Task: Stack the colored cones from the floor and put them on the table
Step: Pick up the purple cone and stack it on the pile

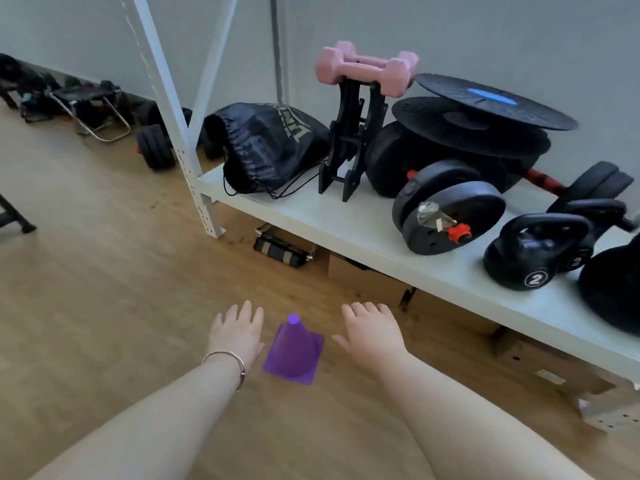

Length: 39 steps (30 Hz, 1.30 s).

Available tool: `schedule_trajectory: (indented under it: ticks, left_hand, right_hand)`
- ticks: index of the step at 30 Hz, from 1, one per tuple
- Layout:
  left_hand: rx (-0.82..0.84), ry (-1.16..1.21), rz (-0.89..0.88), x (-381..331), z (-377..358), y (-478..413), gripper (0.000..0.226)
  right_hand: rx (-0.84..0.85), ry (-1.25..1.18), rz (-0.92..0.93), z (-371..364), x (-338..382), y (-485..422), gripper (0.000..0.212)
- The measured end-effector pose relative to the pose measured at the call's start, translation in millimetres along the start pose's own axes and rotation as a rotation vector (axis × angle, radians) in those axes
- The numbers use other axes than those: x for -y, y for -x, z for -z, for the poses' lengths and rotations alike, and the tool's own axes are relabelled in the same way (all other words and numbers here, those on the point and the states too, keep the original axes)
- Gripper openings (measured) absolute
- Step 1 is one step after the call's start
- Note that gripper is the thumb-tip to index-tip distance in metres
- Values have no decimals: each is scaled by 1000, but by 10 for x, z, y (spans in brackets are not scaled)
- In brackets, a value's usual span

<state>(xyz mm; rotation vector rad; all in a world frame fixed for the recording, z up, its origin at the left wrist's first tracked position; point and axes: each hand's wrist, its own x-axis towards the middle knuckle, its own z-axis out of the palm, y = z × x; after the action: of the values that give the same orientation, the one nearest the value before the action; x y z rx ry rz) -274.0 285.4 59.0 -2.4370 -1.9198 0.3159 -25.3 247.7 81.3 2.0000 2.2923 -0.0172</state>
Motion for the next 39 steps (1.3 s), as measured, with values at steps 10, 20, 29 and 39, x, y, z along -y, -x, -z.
schedule_trajectory:
  ticks: [10,20,29,39]
  left_hand:
    - [64,124,-134,-6,-874,-502,62]
    - [65,259,-191,-102,-1051,-586,51]
    - [103,560,-198,-267,-911,-537,46]
    - [141,808,-214,-586,-420,-304,46]
  right_hand:
    - [275,-136,-85,-734,407,-624,51]
    - [336,-439,-132,-1068,564,-698,46]
    - [305,-737,-217,-1081,382,-529,53]
    - [168,-1035,-273,-798,-37,-9,54]
